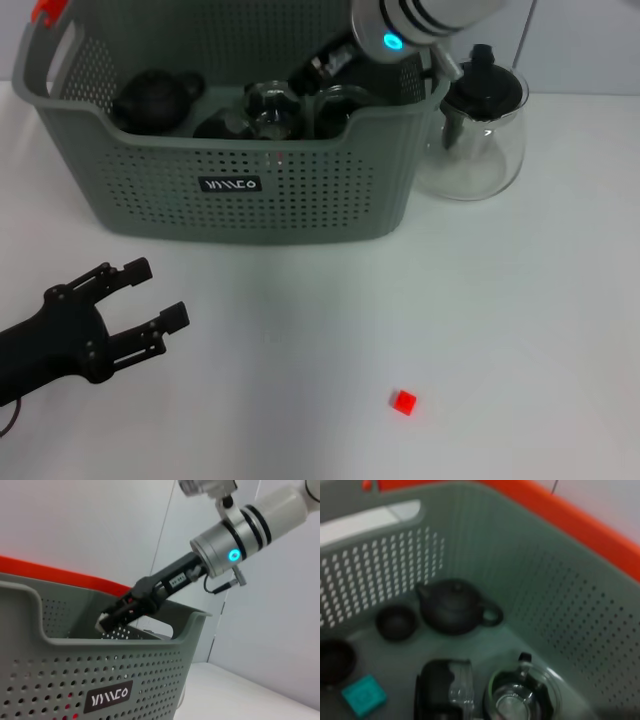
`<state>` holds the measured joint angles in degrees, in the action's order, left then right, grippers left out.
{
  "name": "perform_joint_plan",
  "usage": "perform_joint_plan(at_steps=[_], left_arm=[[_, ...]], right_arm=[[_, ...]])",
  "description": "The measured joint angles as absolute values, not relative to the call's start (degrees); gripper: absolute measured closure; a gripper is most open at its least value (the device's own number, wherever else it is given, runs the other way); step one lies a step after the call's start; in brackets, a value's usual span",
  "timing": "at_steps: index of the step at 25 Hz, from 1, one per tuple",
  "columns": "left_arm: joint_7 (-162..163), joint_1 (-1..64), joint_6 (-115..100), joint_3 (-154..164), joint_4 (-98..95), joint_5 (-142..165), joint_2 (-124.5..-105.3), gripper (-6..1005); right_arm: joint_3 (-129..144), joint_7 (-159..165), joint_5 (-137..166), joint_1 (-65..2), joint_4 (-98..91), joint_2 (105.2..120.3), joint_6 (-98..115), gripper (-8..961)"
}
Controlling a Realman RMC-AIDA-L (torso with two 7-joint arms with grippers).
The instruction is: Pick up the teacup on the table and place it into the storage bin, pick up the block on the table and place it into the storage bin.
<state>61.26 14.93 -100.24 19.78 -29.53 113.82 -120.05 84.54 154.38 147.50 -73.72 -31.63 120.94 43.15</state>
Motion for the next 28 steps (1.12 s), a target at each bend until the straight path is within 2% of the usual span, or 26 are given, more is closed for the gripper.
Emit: perform_joint_plan(at_steps=[3, 7, 15, 18, 23, 28], left_arm=[[61.26, 14.93, -100.13, 19.78, -29.53, 113.82, -120.06, 155], [61.26, 14.71, -100.37, 19.77, -29.55, 113.81, -120.11, 155], [61.24, 14.45, -100.68, 19.1, -29.72, 113.83, -120.15, 156], [61.23, 14.72, -100.46, 19.09, -29.67, 113.98, -120.15, 156], [61.23, 14.81, -100.48, 19.05, -29.55, 113.96, -120.1, 156], [61.18, 15.1, -100.15, 18.98, -29.51, 114.1, -120.04, 156]], right_arm=[[85.65, 155.24, 147.18, -71.57, -36.44, 120.84, 44.3, 487], [83.29, 157.07, 146.67, -64.63, -53.4, 120.28, 52.17, 413], [79.57, 156.34, 136.1, -42.96, -103.26, 120.09, 82.32, 238], [78.37, 156.52, 133.05, -38.45, -109.99, 120.04, 93.98, 48], [80.27, 159.37, 136.66, -34.65, -105.81, 120.25, 104.85, 9], [86.77, 159.63, 140.15, -31.87, -99.28, 120.32, 103.7, 76]])
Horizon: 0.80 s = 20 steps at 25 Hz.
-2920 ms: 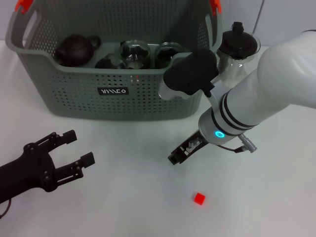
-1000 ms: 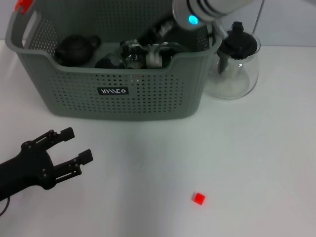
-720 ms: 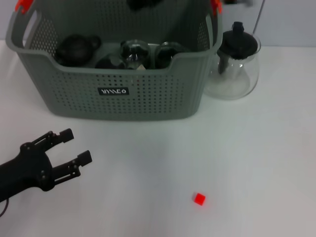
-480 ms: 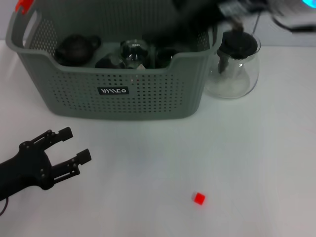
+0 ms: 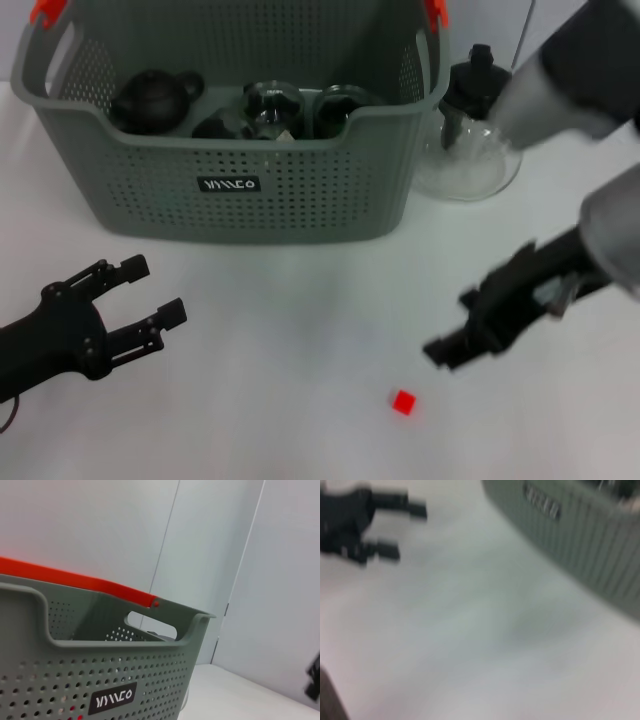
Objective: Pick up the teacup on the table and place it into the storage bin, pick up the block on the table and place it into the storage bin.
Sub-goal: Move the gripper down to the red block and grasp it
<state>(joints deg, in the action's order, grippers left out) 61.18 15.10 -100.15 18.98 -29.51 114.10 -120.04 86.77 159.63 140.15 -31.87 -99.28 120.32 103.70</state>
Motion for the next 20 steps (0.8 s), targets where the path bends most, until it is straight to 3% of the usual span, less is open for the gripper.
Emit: perform_joint_plan(at_steps=[6, 11, 20], left_arm=[[61.2, 15.52, -100.07, 19.06, -29.44, 114.26, -120.03, 155], [61.17, 15.5, -100.02, 19.08, -29.44, 114.26, -120.12, 155], [60.95, 15.2, -100.01, 19.16, -29.44, 114.26, -120.32, 156]], right_arm=[[97.23, 157.91, 142.01, -32.75, -89.2, 120.29, 100.35, 260], [100.08, 157.1, 142.05, -33.41, -85.97, 120.44, 97.95, 343], [105.9, 156.99, 142.36, -34.12, -80.18, 120.41, 88.83, 580]])
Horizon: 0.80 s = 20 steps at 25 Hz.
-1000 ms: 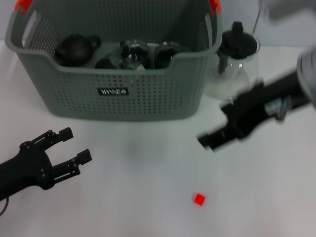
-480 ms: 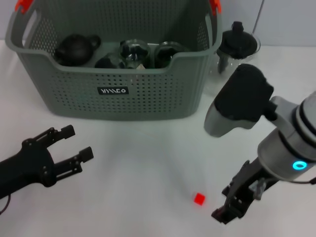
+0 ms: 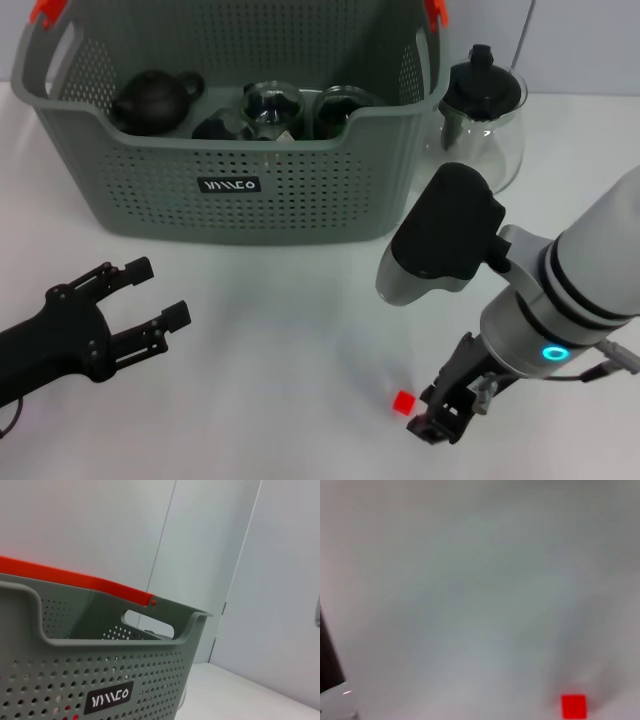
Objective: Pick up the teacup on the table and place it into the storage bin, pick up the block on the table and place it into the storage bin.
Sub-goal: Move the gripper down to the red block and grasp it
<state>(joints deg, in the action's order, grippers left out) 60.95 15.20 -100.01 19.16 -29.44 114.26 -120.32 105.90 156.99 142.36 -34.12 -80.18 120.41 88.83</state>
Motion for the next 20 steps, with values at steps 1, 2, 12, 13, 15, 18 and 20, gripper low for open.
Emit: perform_joint_plan(at_steps=[1, 2, 12, 13, 15, 18, 20], left_arm=[[60.95, 15.19, -100.01, 19.16, -29.44, 114.26, -120.32, 156], [60.93, 15.16, -100.01, 19.14, -29.44, 114.26, -120.32, 156], [60.9, 14.97, -100.02, 19.1, -29.35, 114.25, -120.41, 158], [60.9, 14.95, -100.02, 19.09, -29.35, 114.25, -120.41, 158], [60.91, 14.93, -100.02, 19.12, -29.35, 114.26, -120.41, 158], [60.92, 14.93, -100.02, 19.18, -29.35, 114.25, -120.42, 158], [60.92, 14.94, -100.02, 19.22, -29.35, 114.25, -120.47, 158]], right_arm=[[106.31, 157.0, 142.87, -34.18, -79.95, 120.41, 87.93, 583], [106.66, 157.04, 143.37, -34.24, -79.77, 120.41, 87.15, 587], [108.65, 156.91, 144.71, -35.33, -75.9, 120.59, 82.4, 597], [108.7, 156.86, 144.53, -35.39, -75.51, 120.61, 82.07, 597], [108.83, 156.81, 144.22, -35.49, -74.8, 120.66, 81.36, 597], [108.95, 156.8, 143.85, -35.54, -73.97, 120.68, 80.52, 597], [109.15, 156.8, 143.85, -35.57, -73.8, 120.67, 80.07, 596]])
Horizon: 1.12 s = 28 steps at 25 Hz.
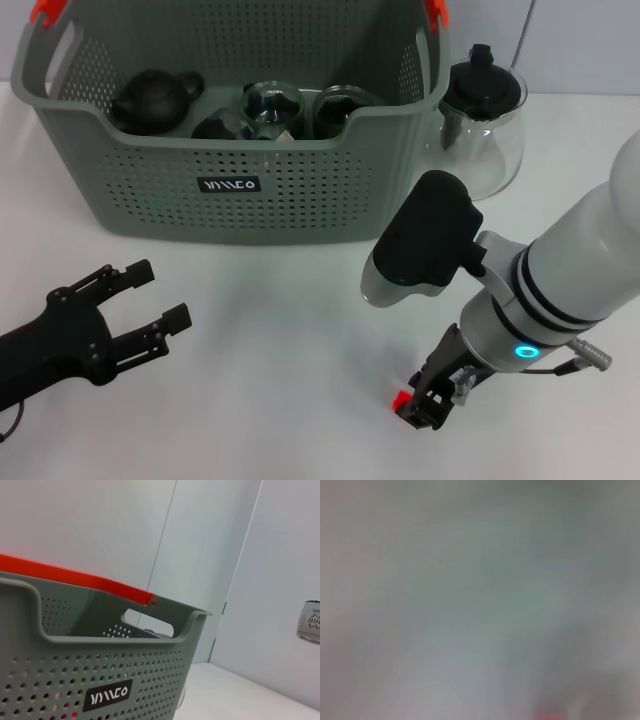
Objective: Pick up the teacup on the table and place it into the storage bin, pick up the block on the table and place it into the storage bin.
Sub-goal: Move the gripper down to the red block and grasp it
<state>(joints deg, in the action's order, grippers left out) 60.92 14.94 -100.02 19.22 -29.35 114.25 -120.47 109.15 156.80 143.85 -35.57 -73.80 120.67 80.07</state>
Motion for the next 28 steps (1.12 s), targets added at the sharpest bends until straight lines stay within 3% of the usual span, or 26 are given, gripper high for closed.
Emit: perform_joint_plan(at_steps=[25, 28], left_arm=[[60.91, 14.41, -100.02, 19.07, -29.35, 114.26, -120.58, 158], [60.91, 14.41, -100.02, 19.07, -29.36, 114.25, -120.58, 158]], right_arm=[[111.77, 156.82, 143.88, -37.0, -71.7, 120.85, 78.57, 604], [111.81, 156.97, 143.55, -37.04, -71.72, 120.85, 78.57, 639]])
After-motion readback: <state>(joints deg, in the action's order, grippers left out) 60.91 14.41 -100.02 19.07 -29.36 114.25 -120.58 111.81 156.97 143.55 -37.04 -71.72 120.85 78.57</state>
